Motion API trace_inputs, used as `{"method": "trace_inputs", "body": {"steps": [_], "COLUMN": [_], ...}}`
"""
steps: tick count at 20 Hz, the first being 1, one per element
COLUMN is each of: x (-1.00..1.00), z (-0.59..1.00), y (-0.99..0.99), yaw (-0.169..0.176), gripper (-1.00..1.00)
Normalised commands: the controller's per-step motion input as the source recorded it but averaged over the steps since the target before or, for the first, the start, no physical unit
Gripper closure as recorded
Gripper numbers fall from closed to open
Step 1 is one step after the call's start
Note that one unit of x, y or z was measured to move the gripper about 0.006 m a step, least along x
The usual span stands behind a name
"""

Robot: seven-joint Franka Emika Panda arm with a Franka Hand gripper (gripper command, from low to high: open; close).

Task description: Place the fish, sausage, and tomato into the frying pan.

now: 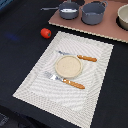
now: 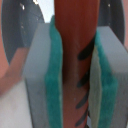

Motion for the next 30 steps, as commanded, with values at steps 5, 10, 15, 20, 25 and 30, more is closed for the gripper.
{"method": "trace_inputs", "body": {"steps": [5,10,15,20,25,30], "x": [0.06,-0.06,-0.09,-0.15,-0.15,-0.14], "z": [-0.03,0.53,0.64,0.33,0.15,0.03], "y": [0.31,0.13,-0.16,-0.88,-0.96,-0.98], "yaw": [0.001,0.004,0.000,0.000,0.000,0.000], "gripper": [-1.00,-1.00,-1.00,-1.00,-1.00,-1.00]}}
